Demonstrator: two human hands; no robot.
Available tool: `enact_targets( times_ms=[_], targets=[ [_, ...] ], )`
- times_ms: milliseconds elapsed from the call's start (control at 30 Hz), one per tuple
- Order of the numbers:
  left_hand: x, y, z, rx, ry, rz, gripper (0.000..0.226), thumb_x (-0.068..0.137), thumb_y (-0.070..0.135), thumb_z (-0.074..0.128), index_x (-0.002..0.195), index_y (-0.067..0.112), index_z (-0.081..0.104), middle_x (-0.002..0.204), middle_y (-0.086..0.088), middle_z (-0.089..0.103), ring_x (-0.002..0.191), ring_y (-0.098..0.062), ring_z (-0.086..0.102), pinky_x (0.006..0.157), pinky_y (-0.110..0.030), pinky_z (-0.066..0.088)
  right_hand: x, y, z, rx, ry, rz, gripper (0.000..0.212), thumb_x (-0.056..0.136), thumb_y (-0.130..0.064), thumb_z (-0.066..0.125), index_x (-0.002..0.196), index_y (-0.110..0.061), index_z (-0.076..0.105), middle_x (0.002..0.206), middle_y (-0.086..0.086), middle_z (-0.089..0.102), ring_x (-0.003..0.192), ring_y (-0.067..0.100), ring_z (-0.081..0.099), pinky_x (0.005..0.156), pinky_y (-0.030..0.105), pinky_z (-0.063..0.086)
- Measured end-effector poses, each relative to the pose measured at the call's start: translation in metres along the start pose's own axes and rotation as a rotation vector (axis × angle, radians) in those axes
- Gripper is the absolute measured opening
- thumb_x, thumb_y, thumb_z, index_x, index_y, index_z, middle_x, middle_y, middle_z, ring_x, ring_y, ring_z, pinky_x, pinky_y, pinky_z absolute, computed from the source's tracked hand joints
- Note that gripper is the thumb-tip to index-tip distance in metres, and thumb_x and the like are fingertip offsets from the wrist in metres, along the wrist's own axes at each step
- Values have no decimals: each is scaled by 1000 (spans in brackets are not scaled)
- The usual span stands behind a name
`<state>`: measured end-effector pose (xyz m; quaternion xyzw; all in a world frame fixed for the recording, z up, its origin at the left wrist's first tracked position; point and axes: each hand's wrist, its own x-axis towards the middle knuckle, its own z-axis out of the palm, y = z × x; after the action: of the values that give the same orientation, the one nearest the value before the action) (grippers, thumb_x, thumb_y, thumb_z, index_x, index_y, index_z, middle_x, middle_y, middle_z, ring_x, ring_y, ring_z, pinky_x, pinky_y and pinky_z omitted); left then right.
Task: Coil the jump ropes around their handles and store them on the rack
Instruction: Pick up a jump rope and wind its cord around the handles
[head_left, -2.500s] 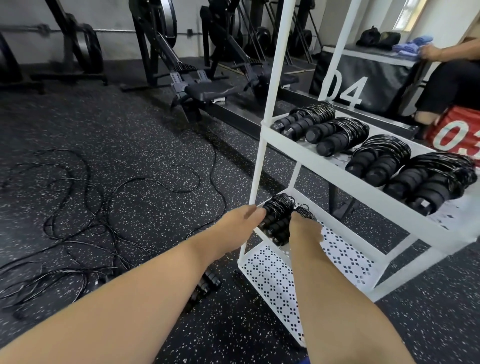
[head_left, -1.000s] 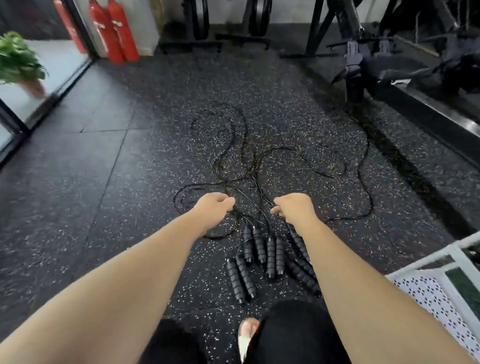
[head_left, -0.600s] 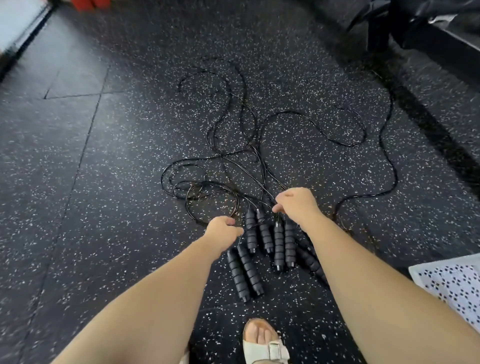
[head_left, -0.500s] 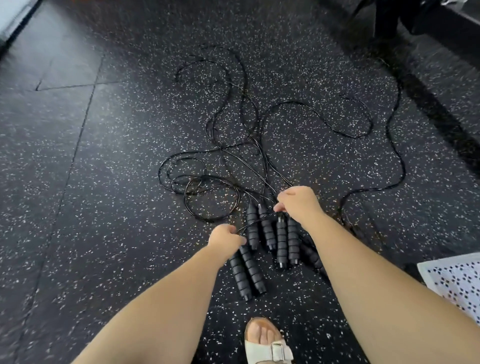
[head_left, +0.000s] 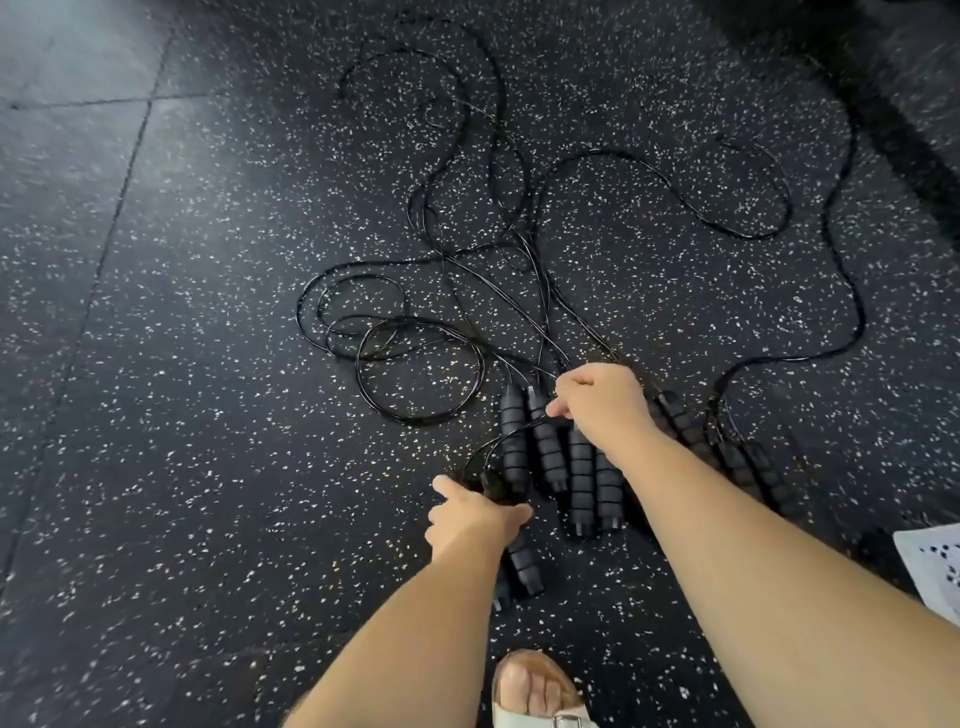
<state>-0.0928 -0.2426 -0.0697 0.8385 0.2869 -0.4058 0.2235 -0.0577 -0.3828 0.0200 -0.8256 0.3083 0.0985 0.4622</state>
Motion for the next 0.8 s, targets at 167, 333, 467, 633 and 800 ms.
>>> enact_targets(
  times_ms=[167, 333, 467, 633, 800],
  targets=[
    [1, -5, 12, 2, 35, 56, 97, 76, 47, 77, 142, 12, 15, 135, -12, 44, 122, -32, 50, 85, -38, 41, -2, 10, 3, 19, -9, 18, 23, 87, -13, 50, 75, -15, 69, 67, -4, 72, 77, 23, 65, 82, 42, 54],
    [2, -11, -22, 49, 111, 125, 83, 80, 47, 71, 135, 13, 19, 131, -11, 47, 118, -31, 52, 82, -39, 43, -5, 7, -11, 50, 3, 32, 21, 88, -14, 50, 80, -12, 70, 66, -6, 72, 68, 30, 56, 69, 37, 51],
    [-16, -11, -83, 149, 233, 225, 77, 81, 44, 67, 135, 17, 21, 127, -11, 48, 116, -32, 51, 90, -44, 47, -18, -23, -35, 66, -7, -8, 18, 88, -14, 53, 81, -20, 68, 65, -7, 72, 69, 23, 54, 65, 39, 48],
    [-72, -13, -173, 309, 463, 383, 69, 82, 34, 67, 134, 27, 22, 124, -11, 49, 118, -32, 48, 94, -47, 44, -55, -90, -68, 24, 11, -137, 18, 88, -13, 53, 80, -18, 69, 67, -6, 73, 70, 27, 59, 76, 46, 55],
    [-139, -31, -250, 561, 754, 556, 80, 81, 34, 73, 142, 30, 20, 128, -7, 48, 120, -30, 46, 96, -47, 39, -113, -153, -76, -49, -44, -323, 21, 91, -15, 52, 81, -13, 71, 70, -4, 73, 74, 32, 65, 67, 38, 54]
  ],
)
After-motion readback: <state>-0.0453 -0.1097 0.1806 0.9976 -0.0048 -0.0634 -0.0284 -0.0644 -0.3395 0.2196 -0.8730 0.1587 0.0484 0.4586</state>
